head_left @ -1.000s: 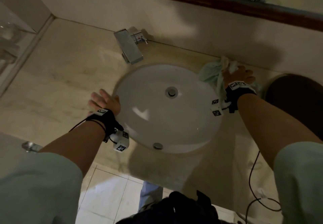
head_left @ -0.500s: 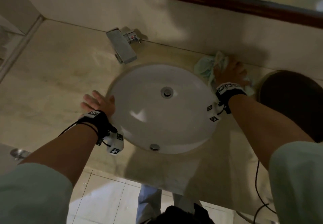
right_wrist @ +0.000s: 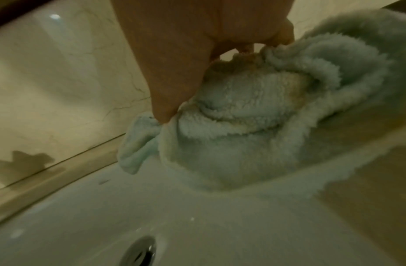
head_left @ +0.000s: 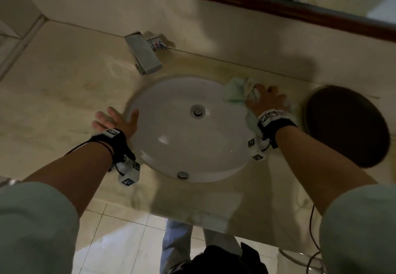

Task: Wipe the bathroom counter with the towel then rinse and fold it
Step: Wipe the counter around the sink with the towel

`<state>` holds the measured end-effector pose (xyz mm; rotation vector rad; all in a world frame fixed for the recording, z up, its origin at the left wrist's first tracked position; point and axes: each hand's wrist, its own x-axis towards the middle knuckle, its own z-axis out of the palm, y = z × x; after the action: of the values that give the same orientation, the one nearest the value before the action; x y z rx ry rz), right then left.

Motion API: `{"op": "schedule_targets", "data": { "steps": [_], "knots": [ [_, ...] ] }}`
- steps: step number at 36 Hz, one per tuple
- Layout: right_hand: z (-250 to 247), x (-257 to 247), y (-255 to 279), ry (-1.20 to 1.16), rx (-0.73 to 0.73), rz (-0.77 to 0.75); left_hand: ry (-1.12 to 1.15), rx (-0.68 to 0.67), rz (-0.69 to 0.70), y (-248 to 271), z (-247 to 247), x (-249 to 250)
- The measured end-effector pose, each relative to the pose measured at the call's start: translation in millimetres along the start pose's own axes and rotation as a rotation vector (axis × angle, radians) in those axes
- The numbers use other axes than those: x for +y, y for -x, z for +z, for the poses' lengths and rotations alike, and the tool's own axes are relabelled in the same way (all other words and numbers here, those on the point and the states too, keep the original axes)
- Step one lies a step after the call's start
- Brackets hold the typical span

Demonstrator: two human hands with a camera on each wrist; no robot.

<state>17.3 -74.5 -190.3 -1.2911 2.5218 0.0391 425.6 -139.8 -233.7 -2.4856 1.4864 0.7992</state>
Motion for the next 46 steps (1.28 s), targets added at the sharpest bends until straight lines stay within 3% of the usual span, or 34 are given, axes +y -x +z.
{"op": "schedule_targets", "data": {
  "steps": [4, 11, 19, 25, 29, 36, 41, 46],
  "knots": [
    [10.9, 1.2, 14.9, -0.003, 0.049, 0.026, -0.028, -0.005, 0.006, 7.5, -5.9, 0.8],
    [8.5, -7.9, -5.1, -0.115, 0.028, 0.154, -0.043, 0.014, 0.002, 14.2, -8.3, 3.7],
    [-10.1, 5.9, -38.1, -0.071, -0.014, 0.012, 0.005, -0.025, -0.023, 16.8, -10.4, 7.7],
    [-20.9, -1.7, -75.3, -0.084, -0.072, 0.15, 0.031, -0.013, -0.051, 13.8, -6.5, 8.0],
    [-19.4, 1.7, -85.1, -0.085, -0.073, 0.133, 0.058, 0.012, -0.046, 11.4, -3.0, 7.2],
    [-21.6, -3.4, -63.6, -0.082, 0.014, 0.122, 0.005, -0.007, 0.026, 11.2, -5.0, 7.7],
    [-19.2, 5.1, -53.5, -0.055, -0.088, 0.051, 0.029, 0.015, -0.018, 5.4, 1.8, 2.9],
    [-15.2, 11.3, -32.5, 0.009, -0.054, 0.044, -0.009, -0.012, -0.016, 6.1, -2.7, 3.6]
  ]
}}
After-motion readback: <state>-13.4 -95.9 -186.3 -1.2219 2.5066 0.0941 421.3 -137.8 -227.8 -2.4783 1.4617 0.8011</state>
